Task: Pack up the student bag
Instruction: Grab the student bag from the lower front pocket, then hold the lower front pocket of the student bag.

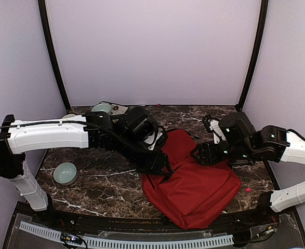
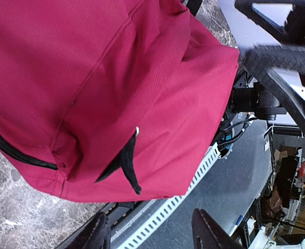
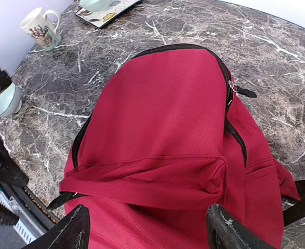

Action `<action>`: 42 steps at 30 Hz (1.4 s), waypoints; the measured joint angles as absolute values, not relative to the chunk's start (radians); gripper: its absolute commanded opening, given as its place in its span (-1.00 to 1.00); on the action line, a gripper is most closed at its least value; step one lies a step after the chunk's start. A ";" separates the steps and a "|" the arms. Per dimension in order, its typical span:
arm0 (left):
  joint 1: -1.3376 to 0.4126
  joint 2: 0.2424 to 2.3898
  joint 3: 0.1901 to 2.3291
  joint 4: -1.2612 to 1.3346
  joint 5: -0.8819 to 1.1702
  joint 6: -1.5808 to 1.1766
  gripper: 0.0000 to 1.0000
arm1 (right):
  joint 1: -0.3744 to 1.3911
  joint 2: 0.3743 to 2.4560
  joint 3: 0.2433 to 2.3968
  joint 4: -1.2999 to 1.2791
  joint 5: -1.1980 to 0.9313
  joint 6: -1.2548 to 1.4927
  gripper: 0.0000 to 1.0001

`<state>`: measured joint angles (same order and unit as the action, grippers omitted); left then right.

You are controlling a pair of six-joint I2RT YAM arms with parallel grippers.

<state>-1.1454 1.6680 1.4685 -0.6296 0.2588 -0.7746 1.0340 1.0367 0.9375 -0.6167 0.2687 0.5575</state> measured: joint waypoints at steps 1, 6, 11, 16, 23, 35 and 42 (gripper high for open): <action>-1.150 1.671 1.471 -0.633 0.266 -0.780 0.11 | 1.029 1.045 0.936 -0.609 0.269 0.556 0.56; -1.162 1.727 1.502 -0.643 0.287 -0.797 0.00 | 0.992 1.068 0.933 -0.572 0.262 0.537 0.56; -1.169 1.818 1.562 -0.651 0.285 -0.796 -0.30 | 0.974 1.082 0.918 -0.554 0.238 0.520 0.53; -1.171 1.906 1.641 -0.690 0.271 -0.778 -0.92 | 0.972 1.100 0.910 -0.554 0.197 0.495 0.34; -1.177 1.929 1.688 -0.735 0.227 -0.749 -1.00 | 0.972 1.093 0.878 -0.559 0.065 0.402 0.26; -1.177 1.854 1.650 -0.758 0.178 -0.744 -1.00 | 0.971 1.116 0.852 -0.560 0.020 0.249 0.05; -1.177 1.843 1.644 -0.759 0.167 -0.743 -1.00 | 0.945 1.148 0.840 -0.535 0.001 0.200 -0.58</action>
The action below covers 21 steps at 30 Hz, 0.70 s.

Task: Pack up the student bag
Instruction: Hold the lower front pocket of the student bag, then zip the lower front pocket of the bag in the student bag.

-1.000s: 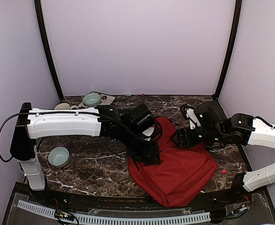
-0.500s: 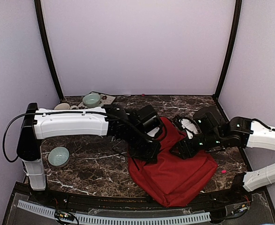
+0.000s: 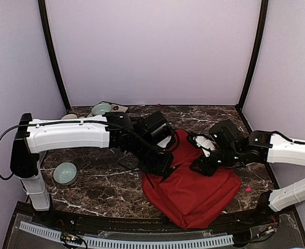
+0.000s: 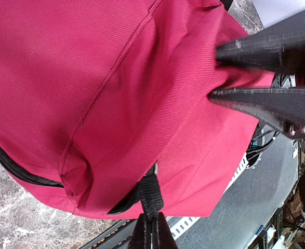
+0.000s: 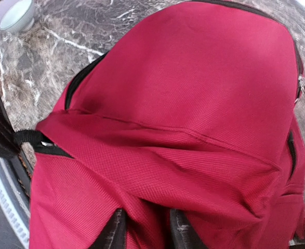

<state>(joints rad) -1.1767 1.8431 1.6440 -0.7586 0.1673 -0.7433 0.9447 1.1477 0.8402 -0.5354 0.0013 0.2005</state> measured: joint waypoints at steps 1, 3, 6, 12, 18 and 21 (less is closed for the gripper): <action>-1.177 1.842 1.641 -0.757 0.165 -0.743 -1.00 | 0.943 1.147 0.835 -0.527 -0.006 0.196 -0.69; -1.177 1.835 1.630 -0.757 0.160 -0.742 -1.00 | 0.942 1.148 0.827 -0.516 -0.025 0.188 -0.91; -1.177 1.830 1.620 -0.757 0.156 -0.740 -1.00 | 0.941 1.148 0.820 -0.505 -0.043 0.175 -1.00; -1.177 1.828 1.608 -0.750 0.160 -0.736 -1.00 | 0.927 1.149 0.818 -0.498 -0.036 0.180 -1.00; -1.177 1.805 1.526 -0.712 0.181 -0.734 -1.00 | 0.886 1.169 0.818 -0.494 -0.019 0.200 -1.00; -1.177 1.781 1.473 -0.710 0.186 -0.735 -1.00 | 0.875 1.171 0.818 -0.494 -0.006 0.205 -1.00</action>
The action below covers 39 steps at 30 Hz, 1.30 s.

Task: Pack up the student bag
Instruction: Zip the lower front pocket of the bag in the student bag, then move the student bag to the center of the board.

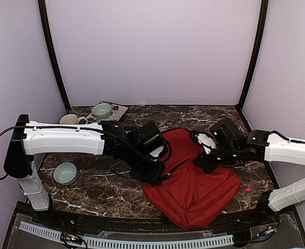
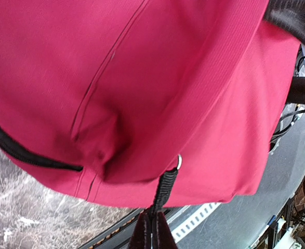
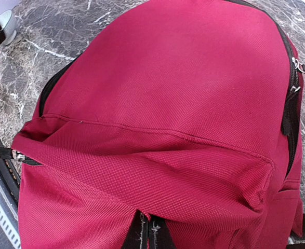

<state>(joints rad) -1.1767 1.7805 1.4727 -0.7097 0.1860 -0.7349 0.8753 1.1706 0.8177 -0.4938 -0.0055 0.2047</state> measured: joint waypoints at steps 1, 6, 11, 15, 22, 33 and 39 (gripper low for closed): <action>-1.177 1.770 1.457 -0.710 0.187 -0.736 -1.00 | 0.873 1.171 0.818 -0.494 -0.001 0.206 -1.00; -1.177 1.725 1.400 -0.704 0.190 -0.743 -1.00 | 0.870 1.171 0.818 -0.493 0.004 0.212 -1.00; -1.177 1.724 1.406 -0.700 0.189 -0.743 -0.80 | 0.868 1.185 0.824 -0.492 0.005 0.211 -1.00; -1.181 1.753 1.493 -0.738 0.171 -0.715 -0.08 | 0.863 1.222 0.859 -0.495 0.019 0.199 -1.00; -1.181 1.782 1.632 -0.788 0.113 -0.677 0.32 | 0.831 1.353 0.988 -0.517 0.050 0.147 -1.00; -1.062 1.712 1.641 -0.883 0.012 -0.659 0.37 | 0.655 1.569 1.246 -0.515 0.049 0.079 -1.00; -0.949 1.610 1.641 -0.898 -0.039 -0.628 0.41 | 0.556 1.701 1.398 -0.514 0.061 0.081 -0.97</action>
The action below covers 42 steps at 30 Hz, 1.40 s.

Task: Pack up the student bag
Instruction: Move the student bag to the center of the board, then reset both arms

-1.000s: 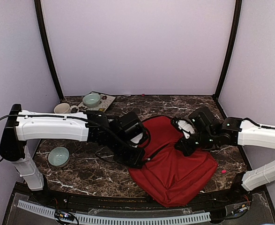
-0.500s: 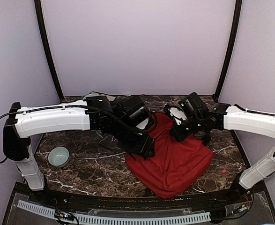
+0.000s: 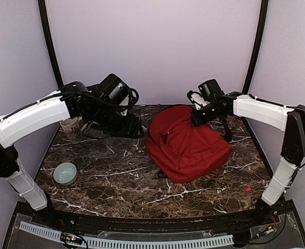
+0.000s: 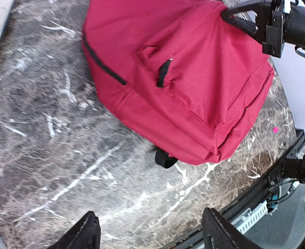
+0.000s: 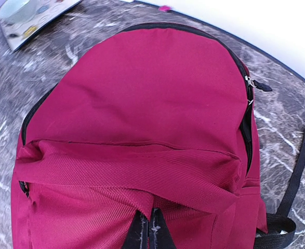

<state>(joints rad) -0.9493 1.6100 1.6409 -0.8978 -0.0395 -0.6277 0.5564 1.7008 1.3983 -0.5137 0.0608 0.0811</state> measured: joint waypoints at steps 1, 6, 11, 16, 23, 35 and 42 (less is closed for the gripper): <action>-0.938 1.600 1.641 -0.900 -0.046 -0.622 0.43 | 0.547 1.713 1.412 -0.513 0.061 0.082 -0.85; -0.901 1.581 1.641 -0.920 -0.091 -0.592 0.51 | 0.526 1.711 1.441 -0.517 0.047 0.070 -0.06; -0.863 1.577 1.641 -0.931 -0.142 -0.555 0.60 | 0.523 1.660 1.476 -0.524 0.041 0.064 0.41; -0.799 1.539 1.629 -0.928 -0.263 -0.498 0.86 | 0.486 1.515 1.449 -0.512 0.062 0.089 0.80; -0.634 1.311 1.313 -0.755 -0.484 -0.375 0.96 | 0.362 1.220 1.229 -0.431 0.164 0.096 0.99; -0.560 0.868 0.732 -0.337 -0.648 -0.205 0.97 | 0.281 0.982 0.989 -0.432 0.269 0.239 1.00; -0.559 0.739 0.717 -0.334 -0.646 -0.258 0.97 | 0.281 0.888 0.910 -0.456 0.140 0.432 1.00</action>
<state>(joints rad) -0.5587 0.7387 0.7170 -0.3336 -0.6460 -0.2577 0.2806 0.8875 0.9100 -0.4557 0.1402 0.4316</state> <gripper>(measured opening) 0.986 0.999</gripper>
